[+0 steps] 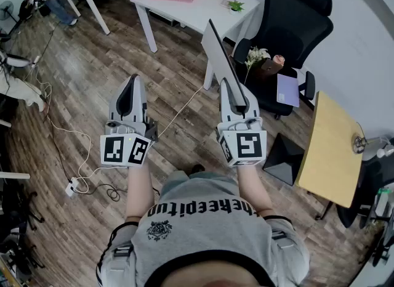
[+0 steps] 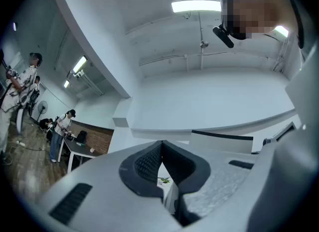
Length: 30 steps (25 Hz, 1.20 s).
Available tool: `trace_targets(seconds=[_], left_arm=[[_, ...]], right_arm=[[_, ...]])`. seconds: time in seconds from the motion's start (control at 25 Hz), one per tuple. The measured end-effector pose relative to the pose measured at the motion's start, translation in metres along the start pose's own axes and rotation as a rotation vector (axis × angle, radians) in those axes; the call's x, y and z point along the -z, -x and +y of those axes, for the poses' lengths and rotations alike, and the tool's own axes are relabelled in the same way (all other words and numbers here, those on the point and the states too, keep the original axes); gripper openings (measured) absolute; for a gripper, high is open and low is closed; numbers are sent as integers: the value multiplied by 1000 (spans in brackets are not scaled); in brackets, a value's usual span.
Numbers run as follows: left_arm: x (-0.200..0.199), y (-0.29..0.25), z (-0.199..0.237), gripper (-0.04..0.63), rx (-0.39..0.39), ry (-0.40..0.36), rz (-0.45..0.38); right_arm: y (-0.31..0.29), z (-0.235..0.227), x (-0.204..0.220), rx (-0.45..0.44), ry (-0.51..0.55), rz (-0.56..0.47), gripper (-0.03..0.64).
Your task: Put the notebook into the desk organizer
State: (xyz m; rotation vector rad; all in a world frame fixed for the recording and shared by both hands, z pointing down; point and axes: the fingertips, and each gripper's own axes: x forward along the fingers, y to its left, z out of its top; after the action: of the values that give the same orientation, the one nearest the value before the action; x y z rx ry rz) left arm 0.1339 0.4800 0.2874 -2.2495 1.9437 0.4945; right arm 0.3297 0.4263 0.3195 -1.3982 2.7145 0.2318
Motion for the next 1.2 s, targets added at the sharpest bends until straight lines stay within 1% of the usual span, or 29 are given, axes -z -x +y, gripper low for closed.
trace_targets(seconds=[0.44,0.64,0.72,0.92,1.2], left_arm=[[3,-10,-12,3,12,-14,5],[7,-8,-16,3,9,-24,16],[9,-11,-15,3,7,-28,24],[12,-23,-9,3,5,-37,27],[25,-62,18,3,13,-22,20]], right_arm=[[0,-13,0,0,9,-13,9],[0,-15,2,-1,91,-11,9],[-4,-16,1,-9,79,-24,9],[-15,-18,3,-60,-8,-28,9],[-64,-15,19,-58,44,-10,9]])
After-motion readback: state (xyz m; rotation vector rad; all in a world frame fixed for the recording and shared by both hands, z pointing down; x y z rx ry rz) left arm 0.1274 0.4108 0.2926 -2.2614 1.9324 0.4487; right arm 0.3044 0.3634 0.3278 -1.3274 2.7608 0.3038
